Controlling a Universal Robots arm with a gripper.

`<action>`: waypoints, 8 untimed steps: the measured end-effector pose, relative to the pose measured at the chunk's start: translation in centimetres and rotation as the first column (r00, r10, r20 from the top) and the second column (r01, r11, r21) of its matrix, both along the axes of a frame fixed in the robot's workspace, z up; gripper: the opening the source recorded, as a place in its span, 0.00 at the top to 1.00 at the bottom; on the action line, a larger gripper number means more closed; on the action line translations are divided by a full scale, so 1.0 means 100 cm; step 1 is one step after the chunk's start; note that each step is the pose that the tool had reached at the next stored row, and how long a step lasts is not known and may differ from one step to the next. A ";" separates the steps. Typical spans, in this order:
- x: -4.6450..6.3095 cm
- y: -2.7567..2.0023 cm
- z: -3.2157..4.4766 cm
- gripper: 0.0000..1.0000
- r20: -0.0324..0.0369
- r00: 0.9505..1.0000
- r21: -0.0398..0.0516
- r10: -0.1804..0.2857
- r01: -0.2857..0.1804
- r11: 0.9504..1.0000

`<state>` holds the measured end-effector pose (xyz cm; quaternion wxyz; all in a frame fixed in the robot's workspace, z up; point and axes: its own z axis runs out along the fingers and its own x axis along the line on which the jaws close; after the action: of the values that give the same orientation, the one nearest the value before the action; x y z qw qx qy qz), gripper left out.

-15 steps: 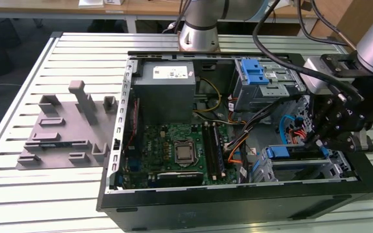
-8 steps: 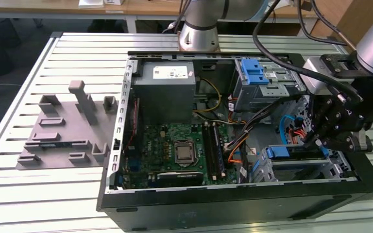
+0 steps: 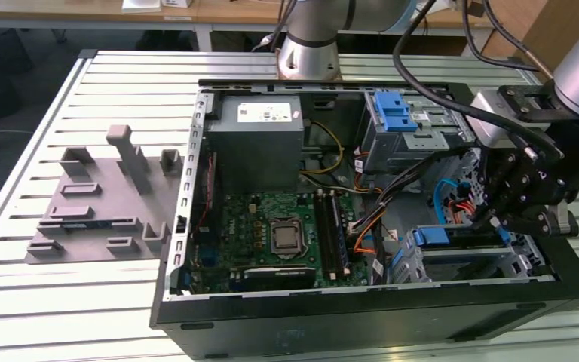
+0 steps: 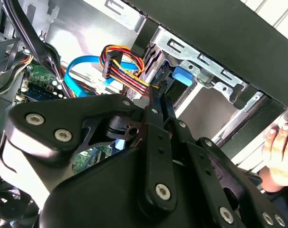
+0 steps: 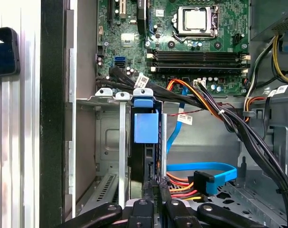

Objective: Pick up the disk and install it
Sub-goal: 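Insert the first disk wire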

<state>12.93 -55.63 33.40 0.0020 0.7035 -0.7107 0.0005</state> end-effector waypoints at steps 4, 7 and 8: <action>0.000 -0.0009 0.0000 0.84 0.000 1.000 0.000 -0.001 0.001 1.000; 0.000 -0.0011 0.0000 0.84 0.000 1.000 0.000 -0.002 0.002 1.000; 0.000 -0.0011 0.0001 0.84 0.000 1.000 0.000 -0.002 0.002 1.000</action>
<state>12.93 -55.74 33.42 0.0020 0.7029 -0.7113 0.0005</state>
